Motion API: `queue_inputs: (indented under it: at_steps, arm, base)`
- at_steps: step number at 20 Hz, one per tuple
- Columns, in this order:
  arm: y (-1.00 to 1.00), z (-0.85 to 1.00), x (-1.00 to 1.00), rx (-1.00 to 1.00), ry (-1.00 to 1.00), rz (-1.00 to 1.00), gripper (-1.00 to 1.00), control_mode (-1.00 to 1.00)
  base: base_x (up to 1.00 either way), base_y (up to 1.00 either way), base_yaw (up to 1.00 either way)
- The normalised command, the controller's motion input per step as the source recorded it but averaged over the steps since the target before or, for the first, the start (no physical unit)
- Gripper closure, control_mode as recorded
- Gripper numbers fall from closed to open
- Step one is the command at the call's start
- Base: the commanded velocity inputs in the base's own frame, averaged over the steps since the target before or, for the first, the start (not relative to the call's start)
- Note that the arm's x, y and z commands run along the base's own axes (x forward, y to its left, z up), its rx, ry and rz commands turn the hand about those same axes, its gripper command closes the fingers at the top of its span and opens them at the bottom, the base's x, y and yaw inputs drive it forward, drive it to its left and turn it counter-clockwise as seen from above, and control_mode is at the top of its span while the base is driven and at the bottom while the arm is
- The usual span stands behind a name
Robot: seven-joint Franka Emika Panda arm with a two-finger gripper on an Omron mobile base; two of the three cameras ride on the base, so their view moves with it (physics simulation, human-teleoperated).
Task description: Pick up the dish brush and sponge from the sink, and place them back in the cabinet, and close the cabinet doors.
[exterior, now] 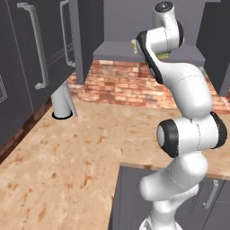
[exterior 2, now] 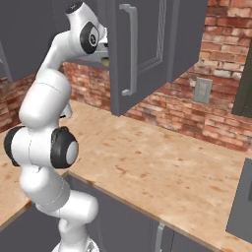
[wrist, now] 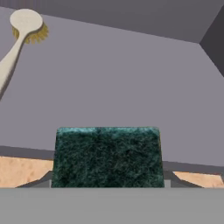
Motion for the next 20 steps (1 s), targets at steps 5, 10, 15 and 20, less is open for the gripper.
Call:
queue_inputs:
  at_steps: [5, 10, 15, 20]
  arm:
    - [-0.13, 0.00, 0.45, 0.00, 0.00, 0.00, 1.00, -1.00]
    - [-0.02, 0.00, 0.37, 0.00, 0.00, 0.00, 1.00, -1.00]
    - [0.00, 0.00, 0.33, 0.00, 0.00, 0.00, 1.00, -1.00]
    - [0.00, 0.00, 0.29, 0.00, 0.00, 0.00, 1.00, -1.00]
  base:
    - [0.00, 0.00, 0.00]
    - [0.00, 0.00, 0.00]
    - [0.00, 0.00, 0.00]
    - [0.00, 0.00, 0.00]
